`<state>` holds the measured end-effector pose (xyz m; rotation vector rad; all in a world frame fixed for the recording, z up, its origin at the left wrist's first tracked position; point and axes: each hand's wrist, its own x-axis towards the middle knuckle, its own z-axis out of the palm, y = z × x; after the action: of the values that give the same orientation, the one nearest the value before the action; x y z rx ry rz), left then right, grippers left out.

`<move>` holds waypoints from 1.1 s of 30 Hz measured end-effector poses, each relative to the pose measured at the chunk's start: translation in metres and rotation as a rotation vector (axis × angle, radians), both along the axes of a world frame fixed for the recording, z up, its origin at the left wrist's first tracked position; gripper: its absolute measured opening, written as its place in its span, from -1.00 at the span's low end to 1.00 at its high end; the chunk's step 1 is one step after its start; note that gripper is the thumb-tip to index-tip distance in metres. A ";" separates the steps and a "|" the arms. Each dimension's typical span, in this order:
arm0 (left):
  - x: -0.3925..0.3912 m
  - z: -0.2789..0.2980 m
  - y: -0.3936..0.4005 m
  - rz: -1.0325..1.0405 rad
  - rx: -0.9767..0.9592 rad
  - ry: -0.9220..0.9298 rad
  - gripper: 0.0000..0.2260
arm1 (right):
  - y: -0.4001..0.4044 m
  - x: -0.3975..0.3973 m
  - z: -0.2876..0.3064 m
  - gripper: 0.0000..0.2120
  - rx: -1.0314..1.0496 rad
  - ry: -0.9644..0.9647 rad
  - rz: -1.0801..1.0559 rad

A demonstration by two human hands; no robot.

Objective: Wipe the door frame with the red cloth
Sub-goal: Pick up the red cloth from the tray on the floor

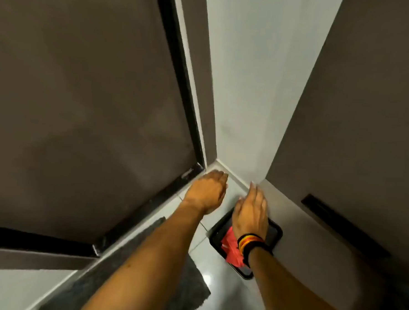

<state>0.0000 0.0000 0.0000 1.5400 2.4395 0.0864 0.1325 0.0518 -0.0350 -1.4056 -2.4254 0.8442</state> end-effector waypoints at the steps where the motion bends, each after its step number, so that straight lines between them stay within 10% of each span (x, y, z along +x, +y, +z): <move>1: 0.011 -0.030 0.008 -0.003 -0.070 -0.043 -0.58 | 0.003 0.009 -0.028 -0.50 -0.061 -0.016 -0.044; 17: 0.073 -0.261 0.029 0.347 -0.288 -0.418 -0.55 | 0.013 0.044 -0.221 -0.51 -0.678 -0.180 -0.663; 26: 0.058 -0.254 0.033 0.550 -0.141 -0.667 -0.71 | 0.030 0.035 -0.207 -0.70 -0.810 -0.025 -0.783; 33: 0.010 -0.131 0.032 0.696 0.374 -0.808 -0.81 | 0.049 -0.025 -0.089 -0.87 -0.564 0.312 -0.472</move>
<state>0.0102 0.0319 -0.1313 0.4764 2.1725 1.0966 0.1080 0.1009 -0.1237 -1.7587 -1.5848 1.5385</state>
